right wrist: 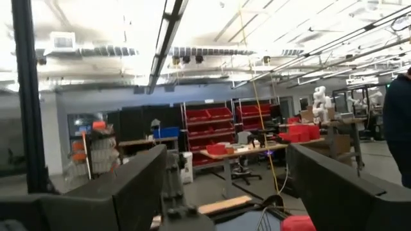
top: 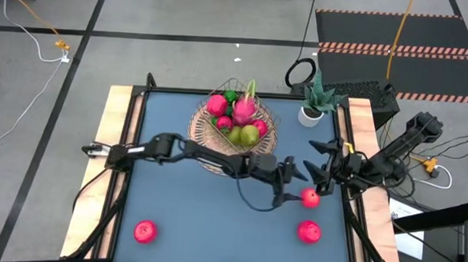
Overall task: Build produce basket
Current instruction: Put the top right red apple into the gold wire basket
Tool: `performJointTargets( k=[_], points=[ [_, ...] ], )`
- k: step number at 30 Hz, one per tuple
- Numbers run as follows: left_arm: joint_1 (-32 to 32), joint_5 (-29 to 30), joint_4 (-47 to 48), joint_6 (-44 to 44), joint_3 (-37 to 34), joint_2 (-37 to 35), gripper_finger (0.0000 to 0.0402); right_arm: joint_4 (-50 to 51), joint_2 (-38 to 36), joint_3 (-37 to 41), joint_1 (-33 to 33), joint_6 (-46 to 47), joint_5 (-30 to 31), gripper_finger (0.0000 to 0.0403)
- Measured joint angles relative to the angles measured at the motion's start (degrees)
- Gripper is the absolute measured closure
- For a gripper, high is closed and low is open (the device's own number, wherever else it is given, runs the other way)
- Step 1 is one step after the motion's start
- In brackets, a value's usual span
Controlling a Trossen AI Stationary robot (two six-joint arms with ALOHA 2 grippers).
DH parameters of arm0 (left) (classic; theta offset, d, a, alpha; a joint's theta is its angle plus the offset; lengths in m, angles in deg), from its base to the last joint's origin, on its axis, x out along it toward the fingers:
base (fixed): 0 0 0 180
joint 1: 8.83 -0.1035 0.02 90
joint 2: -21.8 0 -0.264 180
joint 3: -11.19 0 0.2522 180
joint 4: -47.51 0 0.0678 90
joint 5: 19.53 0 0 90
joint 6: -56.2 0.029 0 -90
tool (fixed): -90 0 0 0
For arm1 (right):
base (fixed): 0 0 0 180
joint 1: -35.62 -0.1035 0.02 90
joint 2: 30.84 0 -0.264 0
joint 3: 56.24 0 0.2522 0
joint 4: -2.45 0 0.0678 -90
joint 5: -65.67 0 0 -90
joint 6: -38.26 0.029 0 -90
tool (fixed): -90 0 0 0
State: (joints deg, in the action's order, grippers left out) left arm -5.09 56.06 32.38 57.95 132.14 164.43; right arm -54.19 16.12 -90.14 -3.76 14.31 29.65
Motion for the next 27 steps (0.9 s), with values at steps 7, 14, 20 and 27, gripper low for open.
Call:
performJointTargets(
  k=[7,14,20,27],
  points=[
    [0.1,0.24,0.93,-1.91,14.14,10.9,0.0013,2.15,0.03,0.0,0.0,2.67,0.01,0.009],
    [0.14,0.85,3.55,-0.43,18.8,16.8,0.0004,2.09,0.04,0.0,0.02,3.09,0.01,0.009],
    [0.14,0.95,2.28,-0.54,18.8,20.06,0.0004,2.14,0.04,0.0,0.02,3.27,0.04,0.009],
    [0.2,0.95,1.39,-0.18,18.81,20.26,0.0005,2.52,0.04,0.0,0.02,3.57,0.04,0.009]
  ],
)
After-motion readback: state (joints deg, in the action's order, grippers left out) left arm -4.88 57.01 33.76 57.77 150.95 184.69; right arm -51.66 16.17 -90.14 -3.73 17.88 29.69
